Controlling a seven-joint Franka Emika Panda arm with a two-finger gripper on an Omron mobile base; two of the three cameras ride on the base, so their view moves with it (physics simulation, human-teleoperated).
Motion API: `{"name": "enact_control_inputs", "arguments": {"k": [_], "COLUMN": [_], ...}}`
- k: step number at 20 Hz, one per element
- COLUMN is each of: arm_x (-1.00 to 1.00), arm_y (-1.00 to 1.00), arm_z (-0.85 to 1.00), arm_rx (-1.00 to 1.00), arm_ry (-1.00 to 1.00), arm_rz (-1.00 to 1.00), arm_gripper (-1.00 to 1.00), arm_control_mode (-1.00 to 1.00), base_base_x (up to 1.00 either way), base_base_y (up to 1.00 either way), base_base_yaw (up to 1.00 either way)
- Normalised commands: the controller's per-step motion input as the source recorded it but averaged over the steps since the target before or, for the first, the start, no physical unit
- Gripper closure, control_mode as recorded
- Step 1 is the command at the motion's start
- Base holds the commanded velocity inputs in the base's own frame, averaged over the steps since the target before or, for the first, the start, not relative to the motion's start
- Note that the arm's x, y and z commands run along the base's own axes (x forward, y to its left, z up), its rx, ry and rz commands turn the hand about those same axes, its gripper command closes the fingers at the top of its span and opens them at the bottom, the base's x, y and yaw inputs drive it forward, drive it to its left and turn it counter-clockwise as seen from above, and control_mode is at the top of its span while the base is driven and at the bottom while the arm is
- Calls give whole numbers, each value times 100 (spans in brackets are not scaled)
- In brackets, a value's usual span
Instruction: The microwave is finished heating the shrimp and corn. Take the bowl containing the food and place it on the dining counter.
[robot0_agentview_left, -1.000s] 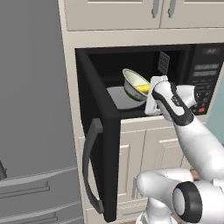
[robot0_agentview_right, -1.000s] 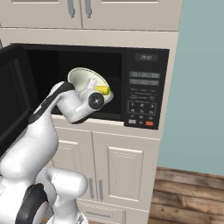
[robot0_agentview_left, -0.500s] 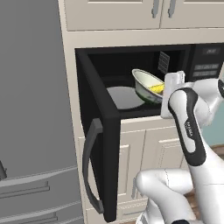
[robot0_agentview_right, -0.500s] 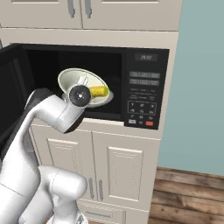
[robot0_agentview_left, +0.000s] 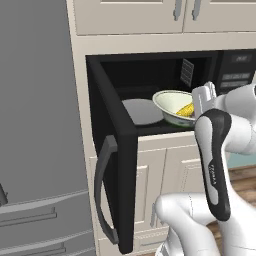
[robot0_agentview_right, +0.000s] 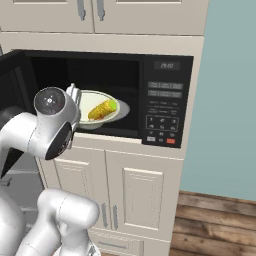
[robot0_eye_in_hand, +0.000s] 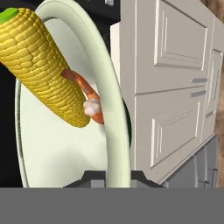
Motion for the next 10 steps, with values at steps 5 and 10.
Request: {"name": "enact_control_inputs", "arguments": {"k": [5,10], "arm_x": [0,0], "arm_y": [0,0], "arm_z": [0,0], "arm_rx": [0,0], "arm_ry": [0,0], "arm_rz": [0,0], "arm_gripper": [100,100], "arm_control_mode": [-100,-100], "base_base_x": [0,0], "base_base_y": [0,0], "base_base_yaw": [0,0]}}
